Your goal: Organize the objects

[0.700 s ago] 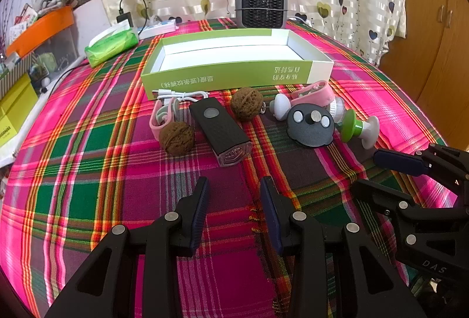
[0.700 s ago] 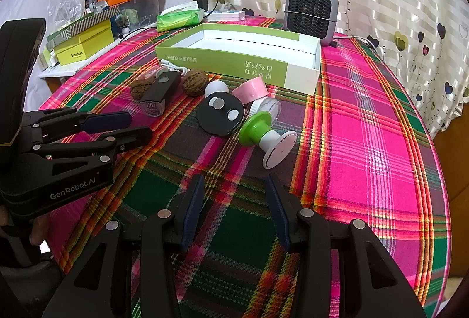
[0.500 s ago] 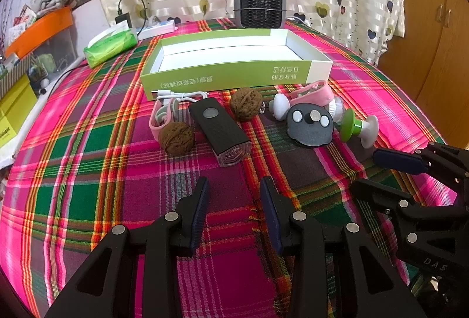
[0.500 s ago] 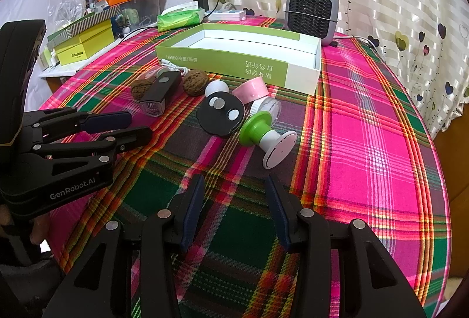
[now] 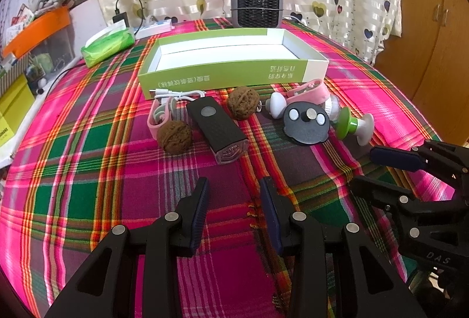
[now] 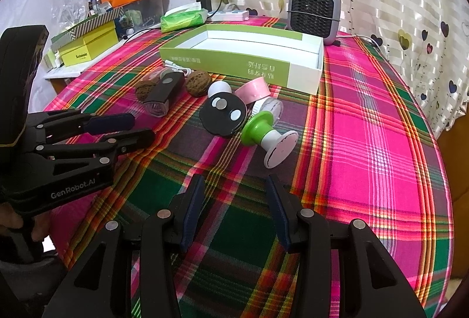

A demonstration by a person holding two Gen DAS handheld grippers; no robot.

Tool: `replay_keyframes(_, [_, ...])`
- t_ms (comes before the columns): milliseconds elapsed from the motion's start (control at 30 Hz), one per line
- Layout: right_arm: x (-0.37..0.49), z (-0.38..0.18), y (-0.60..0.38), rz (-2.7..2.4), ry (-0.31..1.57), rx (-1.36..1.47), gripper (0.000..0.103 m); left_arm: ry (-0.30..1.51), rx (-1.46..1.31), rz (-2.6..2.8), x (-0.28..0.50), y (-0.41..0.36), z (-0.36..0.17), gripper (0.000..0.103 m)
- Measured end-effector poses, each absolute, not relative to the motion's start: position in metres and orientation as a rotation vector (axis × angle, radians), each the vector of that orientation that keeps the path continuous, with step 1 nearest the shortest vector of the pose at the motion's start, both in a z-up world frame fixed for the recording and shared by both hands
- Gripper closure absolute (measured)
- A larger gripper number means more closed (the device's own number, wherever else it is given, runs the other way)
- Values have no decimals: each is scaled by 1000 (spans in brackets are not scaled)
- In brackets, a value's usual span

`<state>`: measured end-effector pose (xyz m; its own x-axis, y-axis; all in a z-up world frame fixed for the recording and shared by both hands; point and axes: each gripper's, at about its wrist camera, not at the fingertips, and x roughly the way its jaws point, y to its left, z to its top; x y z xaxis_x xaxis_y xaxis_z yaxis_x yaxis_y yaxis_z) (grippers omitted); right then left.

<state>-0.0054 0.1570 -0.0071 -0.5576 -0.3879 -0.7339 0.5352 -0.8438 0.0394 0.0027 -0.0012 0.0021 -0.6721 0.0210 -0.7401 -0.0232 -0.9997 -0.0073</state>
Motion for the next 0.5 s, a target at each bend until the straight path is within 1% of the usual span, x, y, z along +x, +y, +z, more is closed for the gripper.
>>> replay_keyframes(500, [-9, 5, 162, -2417, 234, 1012, 58, -100, -1218, 2845, 1, -15, 10, 69])
